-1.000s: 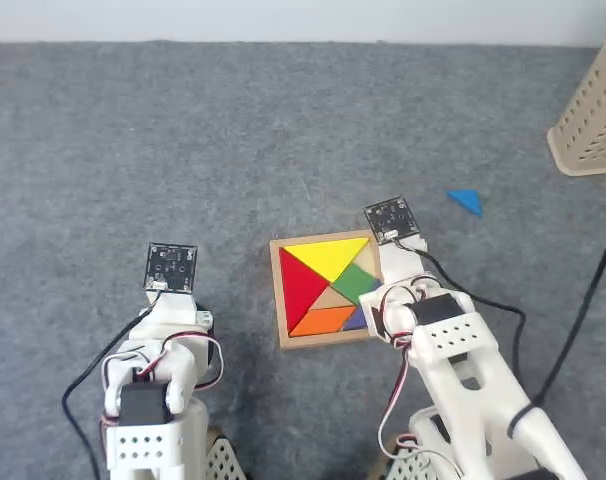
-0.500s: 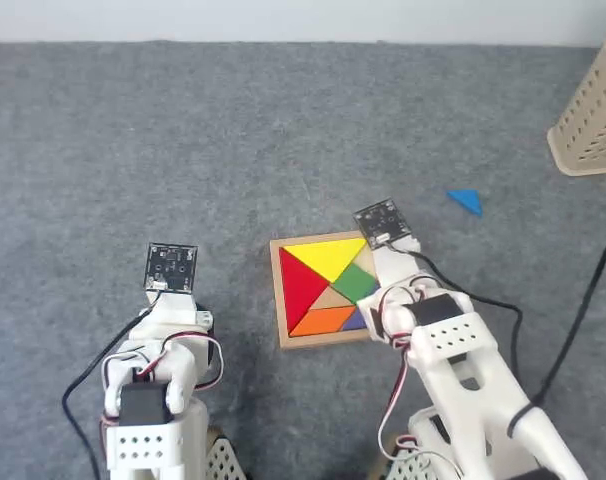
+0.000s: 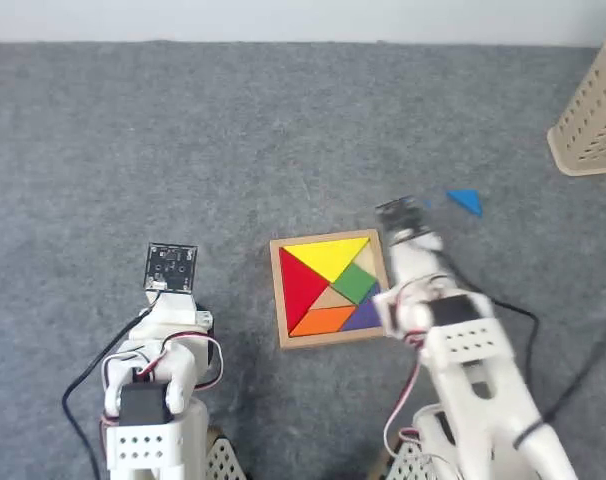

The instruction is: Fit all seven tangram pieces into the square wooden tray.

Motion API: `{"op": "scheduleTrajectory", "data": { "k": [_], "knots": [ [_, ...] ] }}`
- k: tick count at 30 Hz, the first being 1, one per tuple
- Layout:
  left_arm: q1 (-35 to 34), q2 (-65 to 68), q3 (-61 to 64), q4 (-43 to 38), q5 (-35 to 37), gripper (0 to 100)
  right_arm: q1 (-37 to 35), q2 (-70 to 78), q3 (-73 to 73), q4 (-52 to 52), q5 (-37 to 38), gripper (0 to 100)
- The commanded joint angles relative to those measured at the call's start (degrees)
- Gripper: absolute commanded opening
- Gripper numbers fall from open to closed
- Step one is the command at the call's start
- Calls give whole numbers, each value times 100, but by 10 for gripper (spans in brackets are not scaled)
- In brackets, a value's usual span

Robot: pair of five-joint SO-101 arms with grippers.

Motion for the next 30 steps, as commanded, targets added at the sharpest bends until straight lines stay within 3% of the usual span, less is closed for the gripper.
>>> {"op": "scheduleTrajectory", "data": {
  "k": [1,5,9,16,24,30],
  "knots": [
    [-9,-35,-31,35,44,11,1007,-602,-1213,1156,229,17],
    [0,-35,-31,35,35,11,1525,-75,-2277,1587,826,158],
    [0,-35,-31,35,35,11,1560,1068,-3332,1622,1160,255],
    [0,-35,-31,35,35,11,1692,3749,-5486,1543,1820,259],
    [0,-35,-31,35,35,11,1763,6501,-7727,1587,4888,258],
    [0,-35,-31,35,35,11,2114,7565,-8791,1587,5073,257]
  ]
}}
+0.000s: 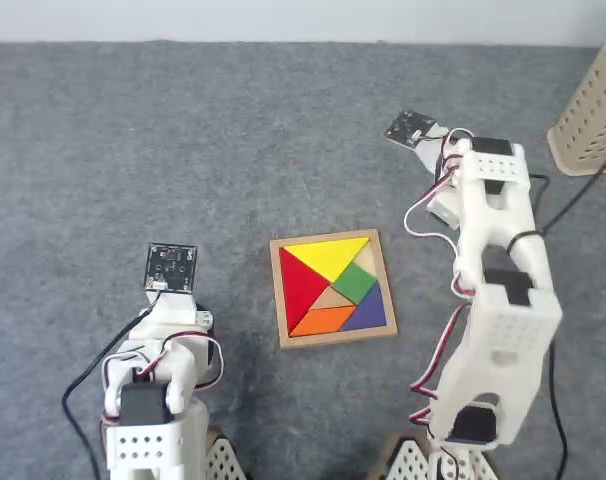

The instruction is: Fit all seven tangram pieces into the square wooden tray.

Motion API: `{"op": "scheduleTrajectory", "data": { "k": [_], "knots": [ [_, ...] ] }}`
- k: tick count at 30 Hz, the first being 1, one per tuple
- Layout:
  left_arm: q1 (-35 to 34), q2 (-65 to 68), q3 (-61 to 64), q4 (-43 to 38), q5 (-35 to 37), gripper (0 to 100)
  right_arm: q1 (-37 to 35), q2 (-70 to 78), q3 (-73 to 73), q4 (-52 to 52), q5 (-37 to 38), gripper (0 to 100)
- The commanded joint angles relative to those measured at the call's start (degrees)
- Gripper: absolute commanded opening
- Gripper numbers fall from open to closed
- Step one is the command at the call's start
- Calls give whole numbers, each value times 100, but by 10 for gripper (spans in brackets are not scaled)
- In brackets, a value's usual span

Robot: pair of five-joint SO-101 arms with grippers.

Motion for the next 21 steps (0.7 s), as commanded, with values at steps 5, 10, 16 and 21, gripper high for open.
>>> {"op": "scheduleTrajectory", "data": {
  "k": [5,10,16,21],
  "knots": [
    [-9,-35,-31,35,35,11,567,796,-1521,13,141,257],
    [-9,-35,-31,35,35,11,523,1156,-1600,22,141,251],
    [-9,-35,-31,35,35,11,277,1182,-1600,31,158,128],
    [-9,-35,-31,35,35,11,207,1165,-1626,611,519,37]
  ]
}}
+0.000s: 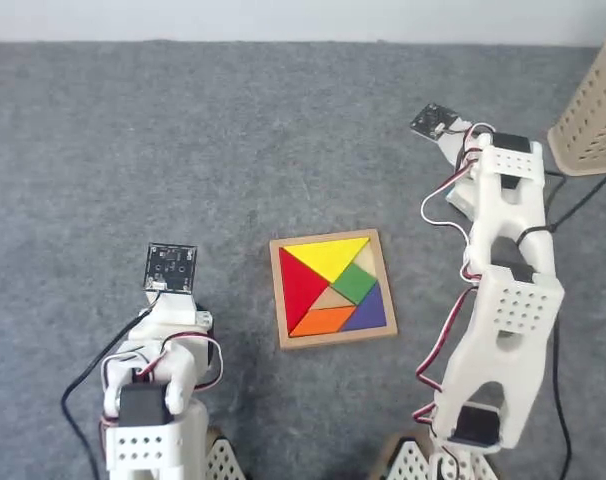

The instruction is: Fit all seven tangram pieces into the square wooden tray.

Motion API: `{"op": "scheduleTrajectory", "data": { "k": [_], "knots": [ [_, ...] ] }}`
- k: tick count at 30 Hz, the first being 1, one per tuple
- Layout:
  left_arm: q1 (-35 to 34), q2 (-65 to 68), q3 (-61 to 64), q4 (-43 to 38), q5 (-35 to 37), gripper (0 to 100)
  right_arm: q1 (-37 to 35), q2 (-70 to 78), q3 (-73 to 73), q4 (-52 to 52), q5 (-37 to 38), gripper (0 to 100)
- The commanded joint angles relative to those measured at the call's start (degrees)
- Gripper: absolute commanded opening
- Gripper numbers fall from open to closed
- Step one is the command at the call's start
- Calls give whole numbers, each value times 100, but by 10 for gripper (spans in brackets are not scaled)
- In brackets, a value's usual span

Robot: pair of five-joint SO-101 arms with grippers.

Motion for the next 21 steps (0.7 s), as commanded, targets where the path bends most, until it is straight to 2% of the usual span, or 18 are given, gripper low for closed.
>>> {"op": "scheduleTrajectory", "data": {
  "k": [1,13,17,21],
  "knots": [
    [-9,-35,-31,35,35,11,-215,-119,-246,664,475,24],
    [-9,-35,-31,35,35,11,-980,-2053,-193,3152,299,6],
    [-9,-35,-31,35,35,11,-1051,-2677,-18,3442,299,6],
    [-9,-35,-31,35,35,11,-1182,-3477,949,3284,343,6]
  ]
}}
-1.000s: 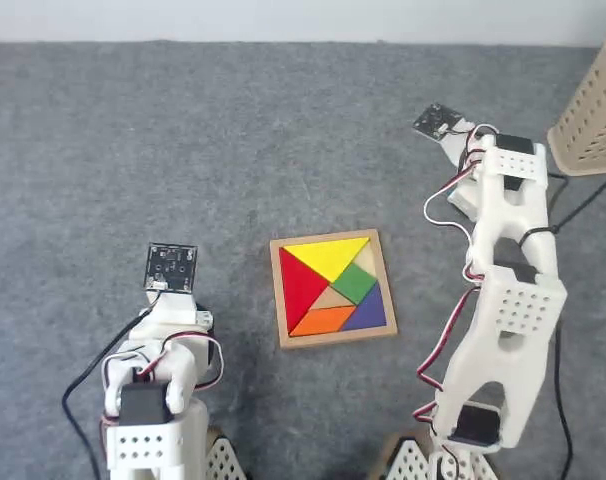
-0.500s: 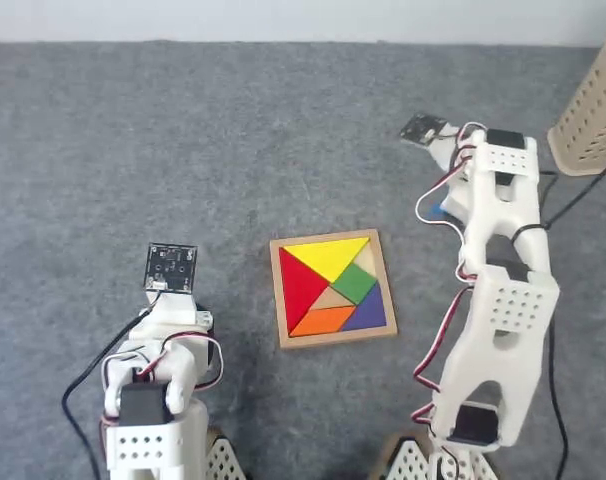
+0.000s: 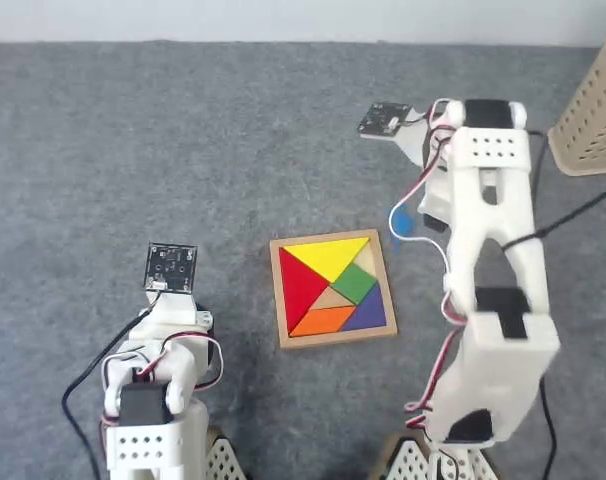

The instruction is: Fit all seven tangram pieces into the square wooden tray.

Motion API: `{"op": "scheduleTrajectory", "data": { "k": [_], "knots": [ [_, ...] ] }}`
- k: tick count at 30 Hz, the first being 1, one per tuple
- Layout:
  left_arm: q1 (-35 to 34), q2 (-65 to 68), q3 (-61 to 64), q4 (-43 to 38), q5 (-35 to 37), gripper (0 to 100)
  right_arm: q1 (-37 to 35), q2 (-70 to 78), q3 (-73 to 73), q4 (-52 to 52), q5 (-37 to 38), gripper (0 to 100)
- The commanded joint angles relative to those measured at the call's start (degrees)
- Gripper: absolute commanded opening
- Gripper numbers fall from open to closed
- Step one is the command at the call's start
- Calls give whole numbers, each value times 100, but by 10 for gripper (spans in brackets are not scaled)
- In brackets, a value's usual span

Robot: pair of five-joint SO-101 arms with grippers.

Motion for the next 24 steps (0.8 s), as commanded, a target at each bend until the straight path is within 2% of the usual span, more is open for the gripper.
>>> {"op": "scheduleTrajectory", "data": {
  "k": [1,7,9,12,19,24],
  "knots": [
    [-9,-35,-31,35,35,11,-224,-1332,1055,-136,18,6],
    [-9,-35,-31,35,35,11,-796,-3143,3631,-1596,-97,6],
    [-9,-35,-31,35,35,11,-989,-3618,4422,-2273,-695,6],
    [-9,-35,-31,35,35,11,-1138,-3864,5152,-3020,-2127,7],
    [-9,-35,-31,35,35,11,-769,-2870,4818,-3547,-5354,173],
    [-9,-35,-31,35,35,11,-752,-1640,3569,-3310,-5538,190]
  ]
}}
